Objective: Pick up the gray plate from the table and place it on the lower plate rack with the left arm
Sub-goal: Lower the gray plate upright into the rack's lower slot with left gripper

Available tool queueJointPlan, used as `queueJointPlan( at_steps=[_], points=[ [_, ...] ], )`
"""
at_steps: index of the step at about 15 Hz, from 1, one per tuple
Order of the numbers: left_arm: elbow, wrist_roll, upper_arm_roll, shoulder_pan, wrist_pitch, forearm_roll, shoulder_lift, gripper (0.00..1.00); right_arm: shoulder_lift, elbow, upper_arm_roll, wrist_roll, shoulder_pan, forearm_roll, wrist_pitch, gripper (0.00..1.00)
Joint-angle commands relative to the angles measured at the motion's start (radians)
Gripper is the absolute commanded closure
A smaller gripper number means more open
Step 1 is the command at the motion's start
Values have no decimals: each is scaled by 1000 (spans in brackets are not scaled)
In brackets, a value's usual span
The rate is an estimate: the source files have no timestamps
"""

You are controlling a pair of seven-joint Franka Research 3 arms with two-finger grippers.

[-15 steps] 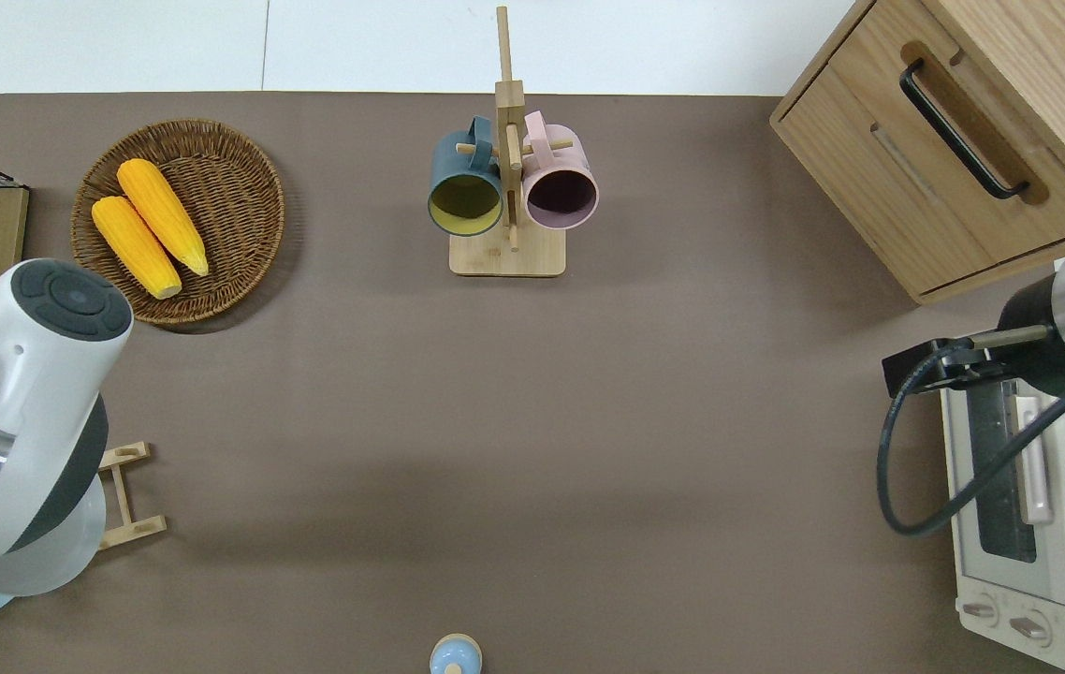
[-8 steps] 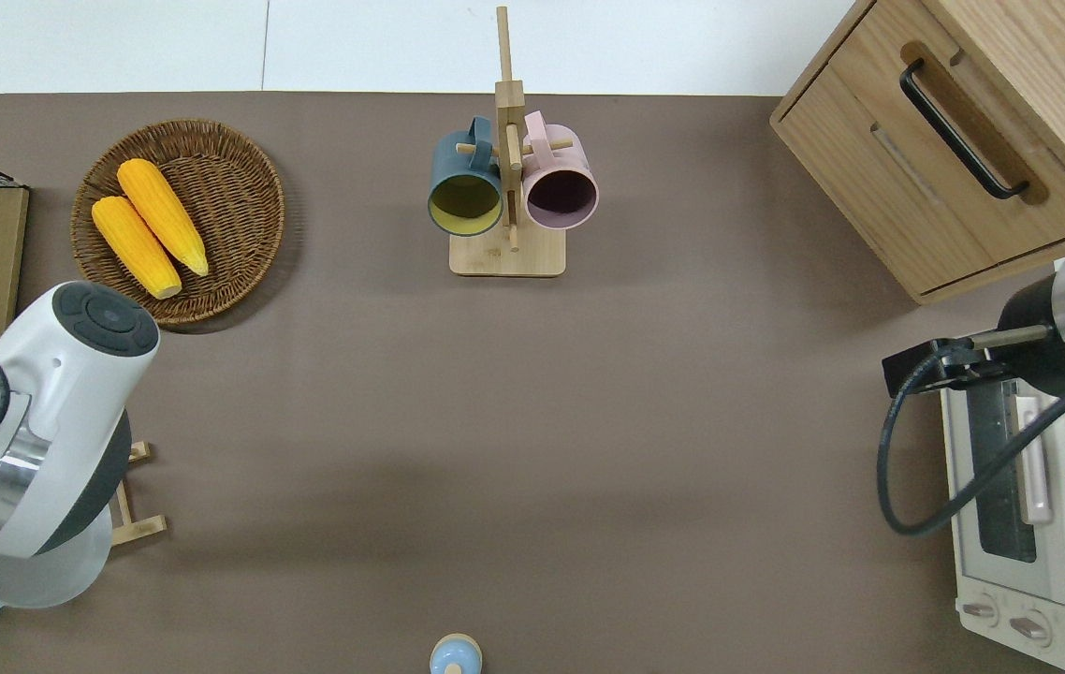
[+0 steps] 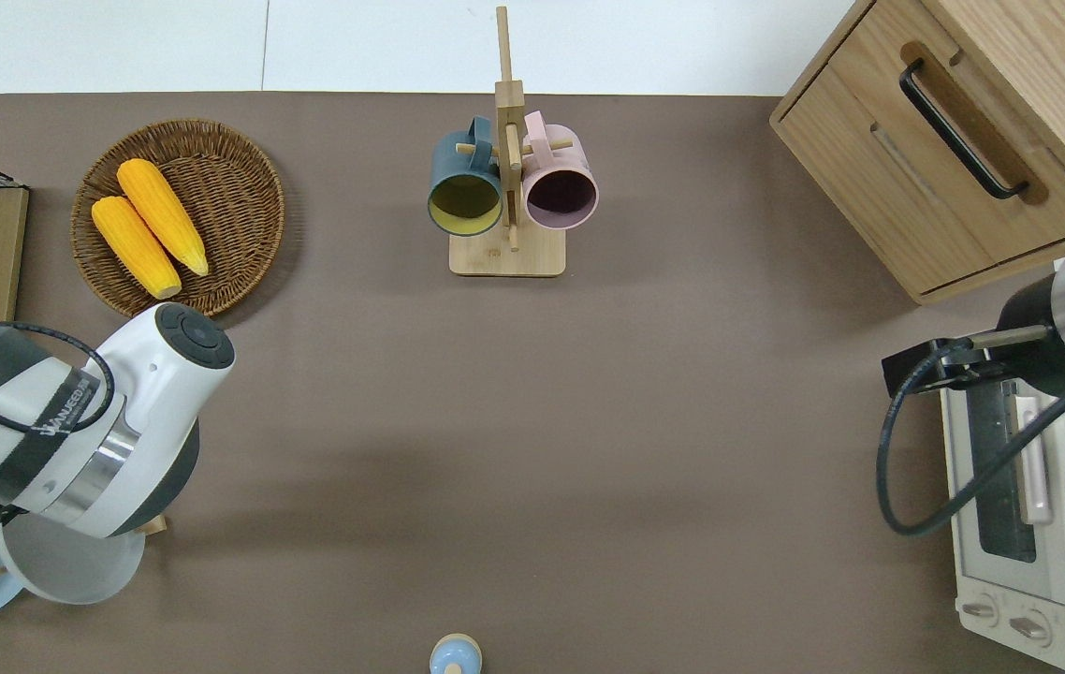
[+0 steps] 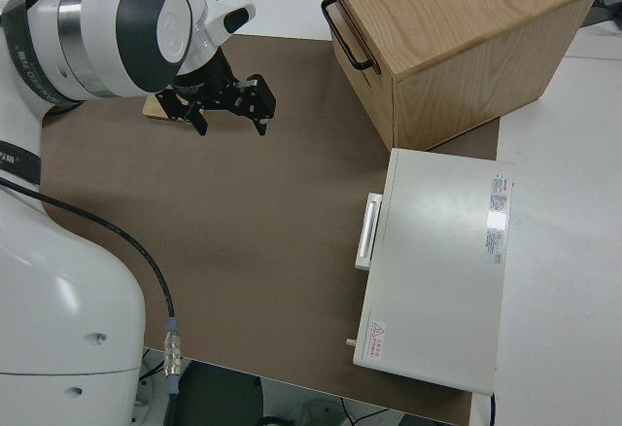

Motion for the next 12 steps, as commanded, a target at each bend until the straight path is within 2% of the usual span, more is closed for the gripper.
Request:
queueJointPlan(
  at_steps=[1, 3, 4, 5, 10, 12],
  points=[
    [-7, -4, 3, 2, 33, -14, 15, 338, -2, 7, 21, 12, -23, -6, -11, 17],
    [-4, -1, 3, 2, 31, -14, 13, 262, -2, 7, 20, 12, -23, -6, -12, 17],
    [-4, 0, 3, 2, 31, -14, 12, 113, -2, 6, 21, 12, -23, -5, -11, 17],
    [-3, 3, 3, 2, 31, -14, 10, 68, -2, 7, 20, 12, -23, -6, -11, 17],
    [16, 55, 13, 5, 26, -19, -4, 28, -2, 7, 21, 12, -23, -5, -13, 17],
    [55, 116, 19, 7, 28, -77, -14, 21, -2, 7, 21, 12, -23, -6, -11, 17]
  ],
)
